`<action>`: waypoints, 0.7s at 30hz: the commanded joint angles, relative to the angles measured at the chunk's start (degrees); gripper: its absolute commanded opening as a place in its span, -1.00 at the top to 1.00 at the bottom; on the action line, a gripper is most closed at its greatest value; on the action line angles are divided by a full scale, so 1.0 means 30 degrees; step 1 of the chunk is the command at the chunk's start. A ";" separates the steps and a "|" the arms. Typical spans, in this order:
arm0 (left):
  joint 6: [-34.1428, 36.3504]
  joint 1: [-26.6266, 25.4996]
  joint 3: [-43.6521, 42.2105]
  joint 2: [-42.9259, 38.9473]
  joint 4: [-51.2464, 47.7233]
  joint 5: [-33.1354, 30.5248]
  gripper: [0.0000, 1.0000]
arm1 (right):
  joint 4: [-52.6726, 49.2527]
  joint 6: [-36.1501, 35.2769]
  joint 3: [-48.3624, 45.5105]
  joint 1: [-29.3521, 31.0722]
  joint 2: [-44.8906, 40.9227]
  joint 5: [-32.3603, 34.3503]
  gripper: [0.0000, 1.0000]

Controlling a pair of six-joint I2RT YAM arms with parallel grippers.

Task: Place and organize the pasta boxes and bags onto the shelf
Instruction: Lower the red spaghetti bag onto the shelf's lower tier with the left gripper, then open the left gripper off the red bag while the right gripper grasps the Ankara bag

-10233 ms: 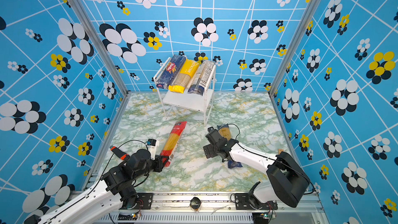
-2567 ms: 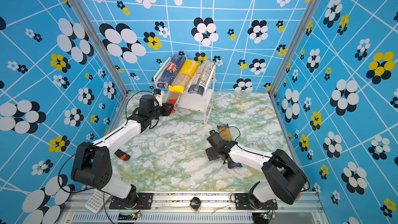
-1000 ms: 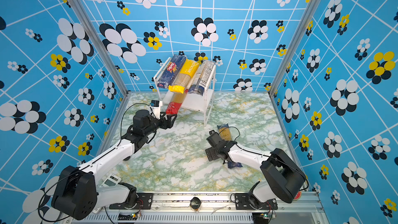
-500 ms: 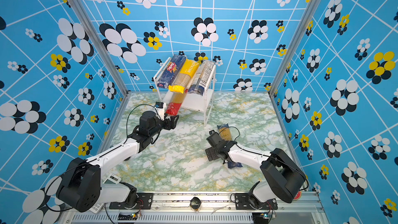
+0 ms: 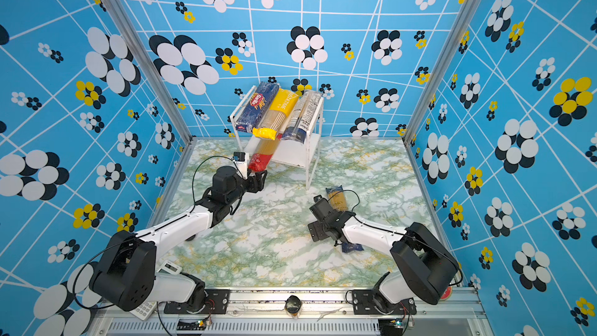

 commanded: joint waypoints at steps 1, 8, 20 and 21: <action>-0.0102 -0.0233 0.0654 0.0040 -0.0243 -0.0290 -0.55 | -0.0574 0.0161 0.0281 -0.0139 -0.0303 0.0341 -0.99; 0.0507 -0.0820 -0.0599 -0.2180 -0.1623 -0.1568 -0.65 | -0.3263 0.0840 0.1416 -0.0154 -0.1825 0.1236 -0.98; 0.0441 -0.1058 -0.2214 -0.6412 -0.4579 -0.1522 -0.79 | -0.8304 0.3387 0.3123 -0.1825 -0.2690 0.2704 -0.98; 0.0402 -0.1062 -0.2259 -0.6531 -0.4842 -0.1168 -0.82 | -0.8355 0.3628 0.3006 -0.2090 -0.2650 0.2608 -0.99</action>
